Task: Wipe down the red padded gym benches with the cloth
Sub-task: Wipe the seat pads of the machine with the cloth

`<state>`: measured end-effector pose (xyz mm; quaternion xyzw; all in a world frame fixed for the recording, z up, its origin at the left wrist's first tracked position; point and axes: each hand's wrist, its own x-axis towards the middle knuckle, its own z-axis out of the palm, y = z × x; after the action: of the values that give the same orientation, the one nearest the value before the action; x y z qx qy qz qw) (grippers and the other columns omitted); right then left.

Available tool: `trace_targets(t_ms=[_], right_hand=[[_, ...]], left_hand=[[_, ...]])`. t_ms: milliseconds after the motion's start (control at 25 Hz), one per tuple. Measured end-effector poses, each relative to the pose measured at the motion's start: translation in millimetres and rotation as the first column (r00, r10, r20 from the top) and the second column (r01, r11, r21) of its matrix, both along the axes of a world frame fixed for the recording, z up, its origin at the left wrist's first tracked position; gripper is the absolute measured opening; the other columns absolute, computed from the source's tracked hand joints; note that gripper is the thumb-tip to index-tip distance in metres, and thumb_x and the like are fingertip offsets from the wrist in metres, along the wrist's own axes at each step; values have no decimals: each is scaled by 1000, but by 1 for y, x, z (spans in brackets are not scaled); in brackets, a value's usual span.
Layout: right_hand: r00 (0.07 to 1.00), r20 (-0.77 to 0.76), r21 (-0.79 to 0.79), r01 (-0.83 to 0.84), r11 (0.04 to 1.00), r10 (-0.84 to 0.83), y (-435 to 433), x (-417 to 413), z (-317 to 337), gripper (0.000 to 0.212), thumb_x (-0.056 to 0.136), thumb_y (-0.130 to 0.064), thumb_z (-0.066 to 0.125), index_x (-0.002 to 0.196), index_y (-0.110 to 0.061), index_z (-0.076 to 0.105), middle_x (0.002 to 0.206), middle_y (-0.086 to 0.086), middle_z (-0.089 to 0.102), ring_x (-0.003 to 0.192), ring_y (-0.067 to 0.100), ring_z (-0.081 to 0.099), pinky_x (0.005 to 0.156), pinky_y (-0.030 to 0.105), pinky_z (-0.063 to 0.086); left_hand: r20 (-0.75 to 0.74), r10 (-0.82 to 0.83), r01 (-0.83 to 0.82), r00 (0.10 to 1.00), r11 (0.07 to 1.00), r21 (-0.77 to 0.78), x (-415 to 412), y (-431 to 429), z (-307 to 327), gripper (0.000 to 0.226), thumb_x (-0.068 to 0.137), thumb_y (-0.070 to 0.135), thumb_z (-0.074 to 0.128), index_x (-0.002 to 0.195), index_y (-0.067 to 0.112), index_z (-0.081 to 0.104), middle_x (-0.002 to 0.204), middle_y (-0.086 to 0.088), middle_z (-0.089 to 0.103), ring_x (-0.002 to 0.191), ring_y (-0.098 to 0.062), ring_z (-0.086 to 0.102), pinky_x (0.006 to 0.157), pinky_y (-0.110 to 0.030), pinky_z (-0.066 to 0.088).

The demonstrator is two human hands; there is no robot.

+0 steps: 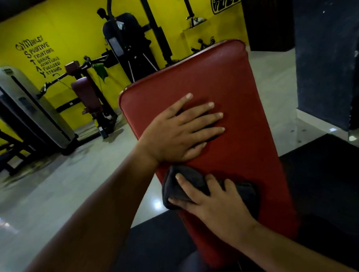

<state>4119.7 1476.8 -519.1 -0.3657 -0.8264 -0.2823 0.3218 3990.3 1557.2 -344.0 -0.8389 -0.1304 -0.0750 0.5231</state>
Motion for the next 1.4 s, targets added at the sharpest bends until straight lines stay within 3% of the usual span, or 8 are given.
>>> trace_targets(t_ms=[320,520,760,880,1000,1160,1320,1400], right_hand=[[984,-63,139,174,975,-166,27,86,-15,61,88,-16,46,141,-46,43,152,5,35,90,41,58,62,42,44],[939,-189,-46,283,958,-286,32,122,-13,77,80,-22,66,145,-47,34,155,9,34,96,42,54,60,44,47],[669,-534,-545,195,816,-516,12,98,-32,110,70,-21,84,149,-48,13,154,17,23,109,47,47,73,52,53],[481,-653,-649,42,759,-585,-1,69,-32,108,78,-23,77,146,-53,-1,155,15,15,122,45,42,89,51,49],[392,-689,-674,-39,738,-609,-15,33,-24,104,81,-27,72,145,-53,-6,155,15,5,128,43,37,99,45,43],[486,-673,-668,-75,740,-558,-31,-12,-17,113,78,-34,75,145,-56,-12,153,19,3,132,42,34,100,44,43],[671,-562,-641,15,767,-483,-45,-43,-21,122,55,-43,89,152,-46,14,144,24,32,101,36,57,65,39,56],[765,-501,-591,39,806,-404,-46,-49,-29,110,60,-41,85,151,-44,25,140,23,39,90,33,59,56,37,53]], left_hand=[[55,53,-47,997,994,-103,4,5,-20,47,97,33,48,143,25,51,151,-2,46,141,-27,39,116,-50,27],[103,113,-106,988,991,-76,2,2,-30,51,100,48,42,147,26,46,154,-1,41,144,-25,35,118,-49,22],[163,130,-119,978,990,-74,2,-2,-43,53,99,46,44,148,26,45,154,0,40,144,-25,34,119,-49,21],[184,110,-100,977,993,-60,2,-2,-44,53,98,45,46,146,25,47,152,-1,43,143,-25,36,117,-49,24],[189,96,-88,977,995,-51,3,-1,-45,53,97,45,47,146,25,48,152,-1,44,142,-25,37,117,-50,25],[201,98,-91,975,995,-43,2,-2,-47,53,96,45,48,145,25,48,152,-2,44,142,-25,37,117,-49,25],[203,92,-87,975,996,-35,2,-2,-47,53,95,44,50,145,24,49,151,-2,46,141,-26,38,116,-50,27],[202,96,-92,975,995,-29,3,-3,-47,53,96,44,49,145,24,49,151,-2,46,141,-25,38,116,-49,27]])
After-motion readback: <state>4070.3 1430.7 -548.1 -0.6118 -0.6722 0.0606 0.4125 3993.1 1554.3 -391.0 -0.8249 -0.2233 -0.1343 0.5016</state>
